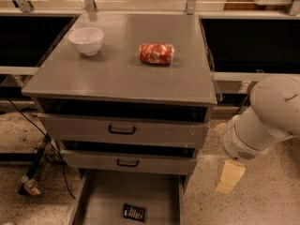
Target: Pick rxbar chocolate from bottom drawer and place on counter
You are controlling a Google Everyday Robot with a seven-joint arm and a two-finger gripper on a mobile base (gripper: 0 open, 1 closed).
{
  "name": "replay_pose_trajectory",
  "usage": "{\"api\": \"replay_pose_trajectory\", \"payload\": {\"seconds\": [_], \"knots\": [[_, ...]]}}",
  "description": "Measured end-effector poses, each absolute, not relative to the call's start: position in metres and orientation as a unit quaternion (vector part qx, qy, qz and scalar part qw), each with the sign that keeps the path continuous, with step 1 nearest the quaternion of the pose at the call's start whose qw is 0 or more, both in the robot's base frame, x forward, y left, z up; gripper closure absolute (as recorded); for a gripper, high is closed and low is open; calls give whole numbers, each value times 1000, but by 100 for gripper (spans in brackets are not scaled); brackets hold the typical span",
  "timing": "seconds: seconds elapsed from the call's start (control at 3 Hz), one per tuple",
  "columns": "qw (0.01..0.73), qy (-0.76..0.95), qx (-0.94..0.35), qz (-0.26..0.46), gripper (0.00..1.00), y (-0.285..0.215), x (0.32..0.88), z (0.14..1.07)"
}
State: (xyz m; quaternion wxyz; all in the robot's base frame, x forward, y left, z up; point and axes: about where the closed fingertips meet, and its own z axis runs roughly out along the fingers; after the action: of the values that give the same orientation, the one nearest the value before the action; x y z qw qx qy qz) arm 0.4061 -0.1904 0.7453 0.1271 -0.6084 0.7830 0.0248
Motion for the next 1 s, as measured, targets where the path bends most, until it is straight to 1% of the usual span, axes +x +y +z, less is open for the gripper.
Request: {"api": "replay_pose_trajectory", "payload": {"seconds": [0.33,0.67,1.0], "knots": [[117,784,-609,24,7,-192,410,733],[98,785,-612,27,1,-193,416,713],[98,785,-612,27,4,-193,416,713]]}}
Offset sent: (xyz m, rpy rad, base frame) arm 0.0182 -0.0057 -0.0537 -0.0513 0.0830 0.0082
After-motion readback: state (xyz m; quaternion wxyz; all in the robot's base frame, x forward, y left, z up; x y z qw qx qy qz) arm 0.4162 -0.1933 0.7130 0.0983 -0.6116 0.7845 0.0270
